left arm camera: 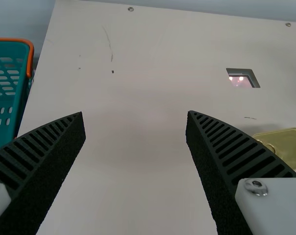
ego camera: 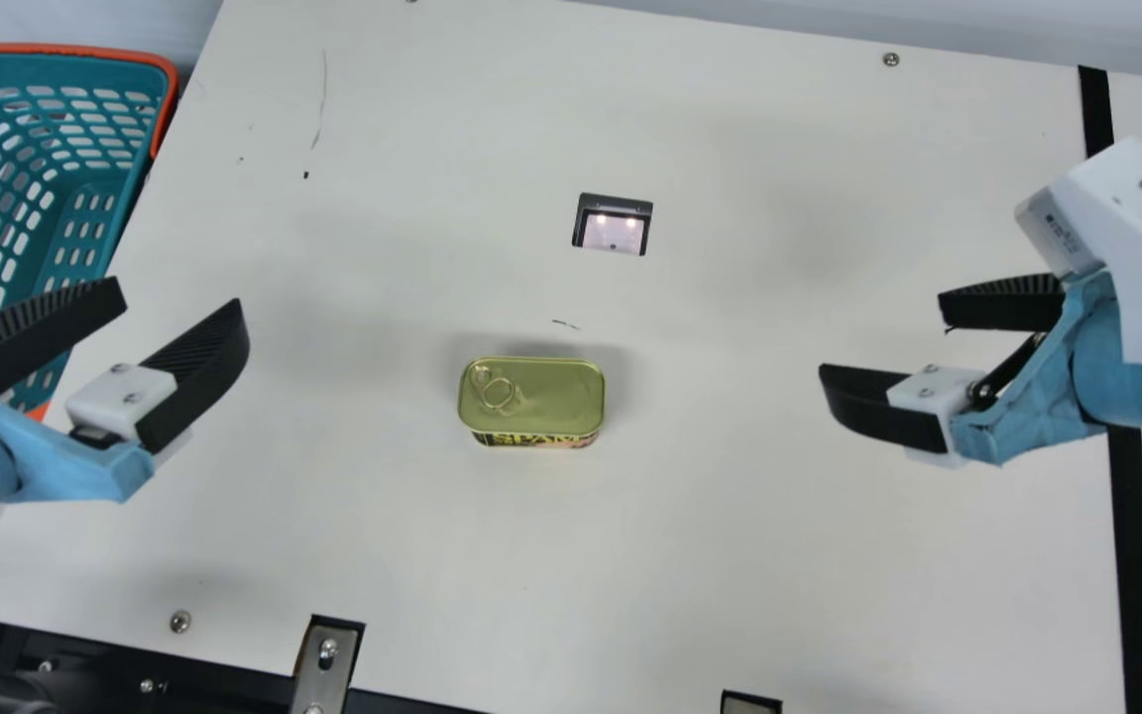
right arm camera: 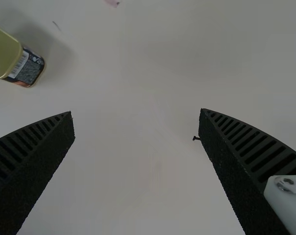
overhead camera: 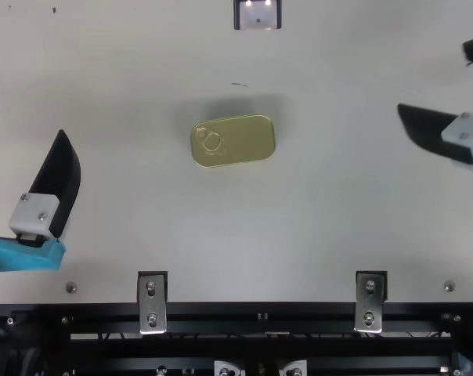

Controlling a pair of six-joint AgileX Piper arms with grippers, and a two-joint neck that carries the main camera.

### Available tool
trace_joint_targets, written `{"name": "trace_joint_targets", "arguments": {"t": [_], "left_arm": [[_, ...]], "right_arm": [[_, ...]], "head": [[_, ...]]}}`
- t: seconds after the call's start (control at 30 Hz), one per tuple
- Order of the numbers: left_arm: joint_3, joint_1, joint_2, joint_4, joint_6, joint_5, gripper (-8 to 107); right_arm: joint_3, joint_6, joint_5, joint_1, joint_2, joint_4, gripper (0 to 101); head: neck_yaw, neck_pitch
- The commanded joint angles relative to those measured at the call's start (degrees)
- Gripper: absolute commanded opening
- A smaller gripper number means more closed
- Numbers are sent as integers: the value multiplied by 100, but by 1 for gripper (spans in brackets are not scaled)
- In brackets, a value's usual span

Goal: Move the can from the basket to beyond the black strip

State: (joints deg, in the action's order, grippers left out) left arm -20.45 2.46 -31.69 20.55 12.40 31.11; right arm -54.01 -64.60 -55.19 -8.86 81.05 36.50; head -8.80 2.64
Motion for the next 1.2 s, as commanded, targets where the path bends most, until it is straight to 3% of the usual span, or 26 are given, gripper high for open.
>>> {"name": "trace_joint_targets", "arguments": {"t": [0.0, 0.3, 0.5, 0.73, 1.03, 1.07, 1.17], "left_arm": [[0, 0, 0, 0, 0, 0, 90], [0, 0, 0, 0, 0, 0, 90], [0, 0, 0, 0, 0, 0, 90], [0, 0, 0, 0, 0, 0, 90], [0, 0, 0, 0, 0, 0, 90], [0, 0, 0, 0, 0, 0, 90], [0, 0, 0, 0, 0, 0, 90]], "right_arm": [[86, -492, -152, -77, 60, 293, 101], [466, -1951, -647, -485, 363, 1019, 101], [763, -2785, -732, -477, 511, 1368, 101], [1104, -3383, -437, -109, 653, 1683, 101], [1270, -3908, 279, 409, 905, 2146, 101], [1274, -3864, 139, 365, 900, 2085, 101], [1275, -3917, 280, 409, 907, 2180, 101]], "head": [[7, -22], [7, -22], [7, -22], [7, -22], [7, -22], [7, -22], [7, -22]]}}
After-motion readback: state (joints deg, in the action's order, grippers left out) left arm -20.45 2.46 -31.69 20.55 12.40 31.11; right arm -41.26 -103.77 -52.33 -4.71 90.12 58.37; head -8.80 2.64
